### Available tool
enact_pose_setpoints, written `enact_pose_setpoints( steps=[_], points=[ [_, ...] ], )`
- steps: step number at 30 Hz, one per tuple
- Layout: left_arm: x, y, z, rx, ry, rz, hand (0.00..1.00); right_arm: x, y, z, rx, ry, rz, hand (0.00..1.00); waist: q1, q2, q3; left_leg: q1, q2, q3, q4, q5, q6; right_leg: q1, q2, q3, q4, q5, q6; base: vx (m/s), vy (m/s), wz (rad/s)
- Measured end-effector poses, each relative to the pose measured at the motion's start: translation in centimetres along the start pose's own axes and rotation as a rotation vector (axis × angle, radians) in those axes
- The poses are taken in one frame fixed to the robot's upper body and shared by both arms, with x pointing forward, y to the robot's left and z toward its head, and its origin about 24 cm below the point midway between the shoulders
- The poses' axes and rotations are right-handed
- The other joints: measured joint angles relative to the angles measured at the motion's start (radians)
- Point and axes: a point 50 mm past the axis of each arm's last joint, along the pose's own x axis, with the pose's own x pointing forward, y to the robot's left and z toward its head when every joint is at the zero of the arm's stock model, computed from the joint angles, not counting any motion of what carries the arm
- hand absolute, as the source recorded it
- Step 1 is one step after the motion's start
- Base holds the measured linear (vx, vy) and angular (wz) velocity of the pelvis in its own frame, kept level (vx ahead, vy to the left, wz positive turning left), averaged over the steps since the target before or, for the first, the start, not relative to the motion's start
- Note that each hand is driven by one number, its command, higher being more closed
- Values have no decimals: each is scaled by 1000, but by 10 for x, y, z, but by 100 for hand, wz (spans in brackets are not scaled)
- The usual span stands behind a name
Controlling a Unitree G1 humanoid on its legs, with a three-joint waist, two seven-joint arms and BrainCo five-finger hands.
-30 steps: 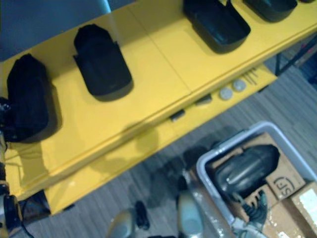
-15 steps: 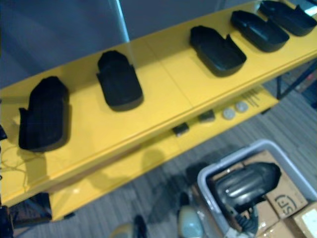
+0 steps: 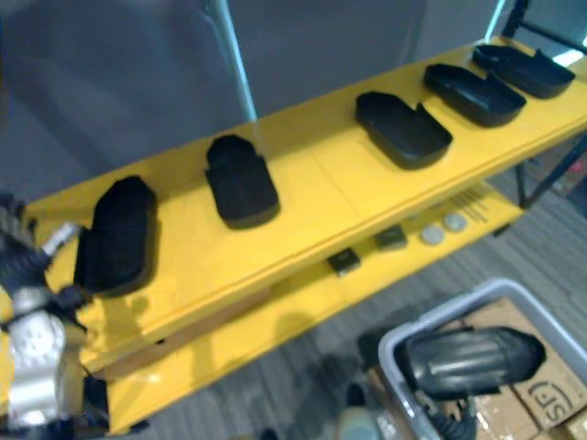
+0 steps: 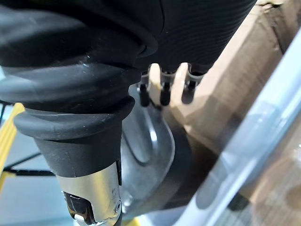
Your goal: Walk over and take plastic housings, then place them on the shelf
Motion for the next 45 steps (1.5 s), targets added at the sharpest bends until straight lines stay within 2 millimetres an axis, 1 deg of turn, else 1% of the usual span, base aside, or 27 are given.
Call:
enact_pose_setpoints(
  steps=[1,3,4,5,7,10,14,17,21,23,25,26,27,28,29,30,31,33,35,36,37,38,39,40,43,45],
  points=[
    [-16,3,-12,29,65,17,0,-4,-3,-5,3,18,-10,0,13,-2,-5,0,-1,-19,-4,2,2,12,-1,-9,-6,-1,-1,30,-2,30],
    [-32,9,-24,40,135,62,0,-7,-3,-8,4,29,-12,0,20,-7,-7,1,-2,-37,-6,5,4,32,-3,-33,-14,-2,-3,-2,-9,35],
    [-36,11,-26,47,151,82,0,-7,-2,-8,3,28,-5,0,25,-8,-9,1,-2,-43,-8,7,5,35,-5,-39,-15,-3,-4,-41,-15,26],
    [-39,12,-27,42,159,119,0,-7,-1,-7,3,26,8,0,39,-8,-10,1,-4,-44,-18,13,6,34,-6,-43,-15,-3,-4,-47,-13,13],
    [-39,13,-27,40,154,143,0,-7,0,-7,3,26,14,0,42,-8,-10,-1,-4,-47,-20,16,5,35,-7,-50,-15,-4,-4,-46,-17,7],
    [-39,16,-27,61,127,208,0,-6,0,-7,2,26,19,0,42,0,-18,-1,-3,-47,-21,19,4,34,-7,-53,-15,-5,-6,-27,-10,0],
    [-35,12,-40,70,153,247,0,-5,1,-8,-30,30,50,0,41,6,-34,0,-4,-48,-25,21,-1,34,-8,-56,-17,-3,-3,0,0,0],
    [-31,8,-44,64,156,254,0,-2,1,-9,-57,37,67,0,39,3,-38,0,-4,-48,-30,23,-4,33,-8,-56,-19,-2,-3,0,0,0],
    [-22,3,-45,53,147,241,0,1,-2,-10,-76,44,63,0,37,2,-38,1,-4,-46,-36,25,-5,32,-8,-55,-23,-1,-1,0,0,0],
    [-14,2,-45,63,137,227,0,3,-2,-10,-87,42,49,0,34,2,-38,2,-4,-44,-37,25,-6,30,-7,-54,-23,0,0,0,0,0],
    [-5,4,-43,75,122,209,0,5,-2,-5,-122,-1,16,0,19,2,-34,2,-3,-42,-39,25,-6,28,-5,-47,-22,0,0,11,5,-4],
    [1,4,-42,72,115,202,0,6,-1,3,-141,-56,-8,0,14,1,-32,1,-4,-33,-42,25,-6,16,-4,-35,-17,0,0,11,12,-17],
    [3,4,-42,63,116,203,0,7,0,7,-141,-84,-18,0,15,1,-32,1,-4,-22,-44,25,-6,8,-3,-26,-14,0,0,15,14,-34],
    [6,4,-42,54,118,209,0,8,2,18,-146,-156,-46,0,13,1,-29,0,-5,-11,-49,25,-6,-8,-2,-9,-6,0,0,8,9,-31],
    [8,2,-42,50,119,208,0,8,2,24,-145,-192,-63,0,12,0,-26,1,-5,-5,-49,25,-6,-12,-1,-4,-3,0,0,2,18,-36],
    [10,-1,-42,42,120,206,0,9,1,35,-135,-260,-101,0,11,-5,-20,2,-5,12,-49,25,-6,-21,0,6,3,0,0,-6,15,-21],
    [11,-2,-43,39,121,206,0,9,0,41,-128,-296,-120,0,10,-6,-14,4,-5,14,-49,25,-6,-21,1,11,5,0,-1,-9,21,-24],
    [14,-4,-46,15,142,216,0,8,-5,65,-112,-438,-191,0,7,-20,10,18,-4,36,-48,21,-4,-29,5,32,24,-6,-3,-26,11,-27],
    [12,-1,-51,22,163,226,0,3,-9,84,-103,-558,-242,0,-4,-28,17,19,-5,40,-48,20,-2,-38,5,45,34,-9,-3,-16,9,-17],
    [11,0,-52,20,166,232,0,1,-10,89,-98,-593,-253,0,-7,-29,18,21,-5,43,-48,19,0,-38,6,48,35,-9,-3,-5,20,-12],
    [11,5,-51,24,165,251,0,-2,-9,100,-92,-671,-269,0,-8,-31,21,33,-5,53,-47,17,1,-38,7,54,37,-10,-3,-4,20,-19],
    [12,10,-51,25,160,276,0,-7,-7,111,-81,-748,-272,0,-8,-30,25,34,-5,62,-45,15,2,-38,8,58,41,-10,-3,-21,19,-18],
    [12,11,-50,24,156,285,0,-9,-6,116,-69,-781,-275,0,-8,-28,27,34,-5,62,-43,12,4,-38,8,58,43,-11,-4,-28,21,-10],
    [13,11,-49,12,151,292,0,-13,-5,126,-47,-840,-281,0,-9,-24,33,34,-6,62,-32,6,8,-38,5,59,49,-17,-3,-37,20,-3],
    [12,14,-51,-11,163,308,0,-18,-10,143,-7,-933,-315,0,-10,-19,37,33,-7,62,-18,-4,12,-38,3,60,53,-24,-3,0,0,0],
    [12,20,-53,-2,173,334,0,-20,-11,151,3,-975,-306,0,-11,-19,37,33,-7,62,-18,-4,12,-39,3,60,53,-23,-1,0,0,0]
  ],
)
